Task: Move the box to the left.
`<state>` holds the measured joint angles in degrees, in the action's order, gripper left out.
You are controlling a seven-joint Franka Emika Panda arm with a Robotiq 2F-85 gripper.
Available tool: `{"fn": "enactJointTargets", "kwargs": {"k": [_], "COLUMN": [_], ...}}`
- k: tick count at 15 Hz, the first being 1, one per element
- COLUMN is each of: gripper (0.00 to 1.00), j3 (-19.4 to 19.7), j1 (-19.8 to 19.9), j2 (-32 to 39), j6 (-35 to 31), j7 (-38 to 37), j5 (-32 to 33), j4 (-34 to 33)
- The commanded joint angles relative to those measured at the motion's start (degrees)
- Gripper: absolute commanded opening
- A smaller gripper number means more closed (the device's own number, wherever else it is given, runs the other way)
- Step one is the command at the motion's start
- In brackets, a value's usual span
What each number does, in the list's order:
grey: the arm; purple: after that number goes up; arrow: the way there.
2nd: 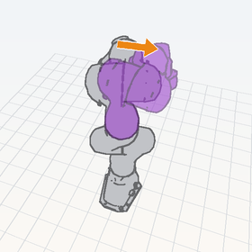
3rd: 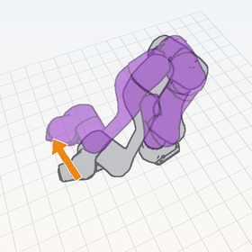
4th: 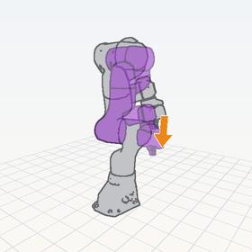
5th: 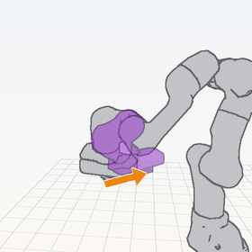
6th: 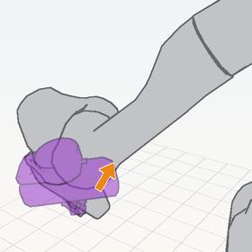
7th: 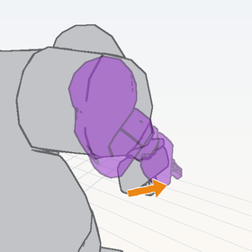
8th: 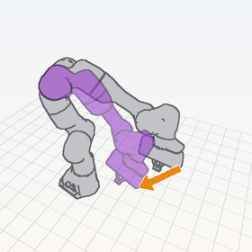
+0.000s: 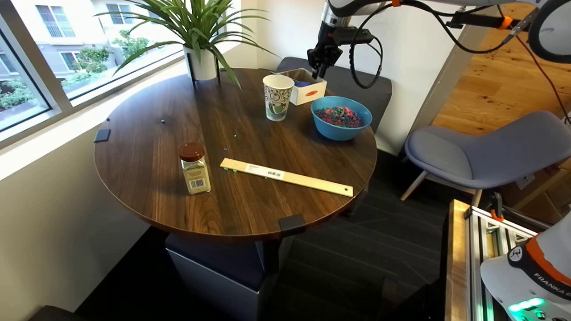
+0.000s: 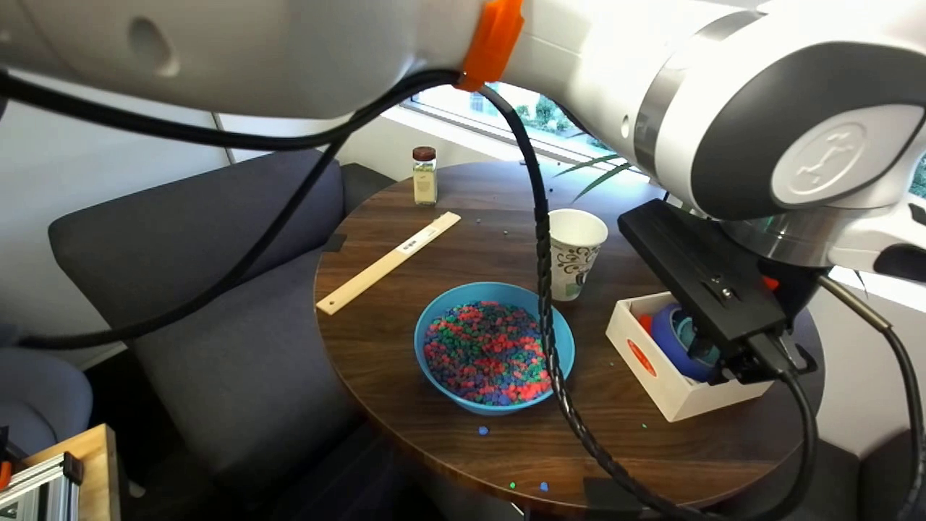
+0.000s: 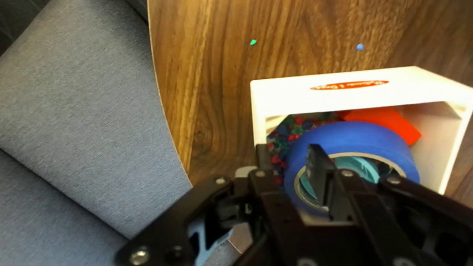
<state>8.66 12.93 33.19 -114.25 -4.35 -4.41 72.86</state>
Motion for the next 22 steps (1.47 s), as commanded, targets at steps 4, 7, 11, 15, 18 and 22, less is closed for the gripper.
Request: {"fn": "enactJointTargets", "kwargs": {"k": [4,7,11,15,18,22], "gripper": [0.47,0.50,0.48,0.46,0.49,0.53], "j3": [0.57,-0.21,-0.95,-1.20,-1.76,-2.56], "j1": [-0.83,0.19,1.58,2.62,3.31,3.55], "j2": [2.47,2.13,1.34,2.24,2.70,3.37], "j6": [-0.36,0.49,1.04,0.34,0.50,-0.20], "j7": [-1.25,0.27,2.72,6.58,9.06,10.44], "j5": [3.97,2.82,1.10,1.03,0.39,-0.51], "j4": [-2.42,-2.81,-3.37,-3.51,-3.06,-2.44]}}
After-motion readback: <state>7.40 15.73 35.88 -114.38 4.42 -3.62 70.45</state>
